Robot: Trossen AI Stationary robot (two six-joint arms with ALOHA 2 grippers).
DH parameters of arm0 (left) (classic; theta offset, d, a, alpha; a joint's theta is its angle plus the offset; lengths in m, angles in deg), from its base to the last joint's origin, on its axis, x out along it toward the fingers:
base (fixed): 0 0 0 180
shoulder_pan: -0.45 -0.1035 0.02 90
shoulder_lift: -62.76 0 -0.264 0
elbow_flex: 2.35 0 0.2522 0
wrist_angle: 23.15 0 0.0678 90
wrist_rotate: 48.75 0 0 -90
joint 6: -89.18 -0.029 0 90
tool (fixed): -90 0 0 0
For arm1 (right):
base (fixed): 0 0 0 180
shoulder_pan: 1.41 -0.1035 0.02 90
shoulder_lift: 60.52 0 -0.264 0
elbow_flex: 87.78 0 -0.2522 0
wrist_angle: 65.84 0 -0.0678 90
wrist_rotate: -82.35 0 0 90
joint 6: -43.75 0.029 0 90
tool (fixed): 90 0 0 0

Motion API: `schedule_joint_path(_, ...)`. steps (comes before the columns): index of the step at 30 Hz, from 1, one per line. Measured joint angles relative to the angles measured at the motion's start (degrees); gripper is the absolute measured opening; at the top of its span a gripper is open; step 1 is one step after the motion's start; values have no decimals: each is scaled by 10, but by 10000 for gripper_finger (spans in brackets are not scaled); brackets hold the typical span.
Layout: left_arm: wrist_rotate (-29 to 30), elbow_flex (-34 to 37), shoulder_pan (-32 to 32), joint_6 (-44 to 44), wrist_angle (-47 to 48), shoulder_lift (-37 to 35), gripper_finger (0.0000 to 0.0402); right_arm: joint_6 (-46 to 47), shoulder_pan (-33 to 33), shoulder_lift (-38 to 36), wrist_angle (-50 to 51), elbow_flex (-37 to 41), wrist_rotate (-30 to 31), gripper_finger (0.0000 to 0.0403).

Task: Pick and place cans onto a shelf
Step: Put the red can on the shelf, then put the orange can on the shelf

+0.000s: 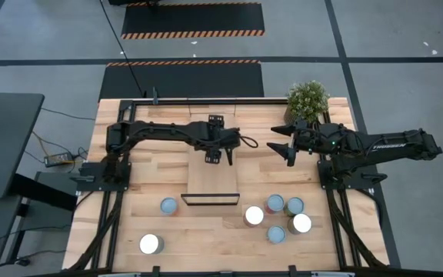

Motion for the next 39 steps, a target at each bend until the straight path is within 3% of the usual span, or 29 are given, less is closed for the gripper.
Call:
schedule_joint_path(24, 72, 0, -55, 10, -146, 34, 389, 23, -3, 0, -23, 0, 0, 348)
schedule_joint_path(30, 77, -30, -47, 75, -108, 34, 389, 28, -4, 0, -23, 0, 0, 348)
schedule_joint_path(33, 31, -72, -37, 137, -38, 34, 389, 30, -4, 0, -23, 0, 0, 348)
schedule_joint_path(39, -158, -151, -12, 226, 128, 18, 389, 49, -5, -4, -23, 0, -16, 348)
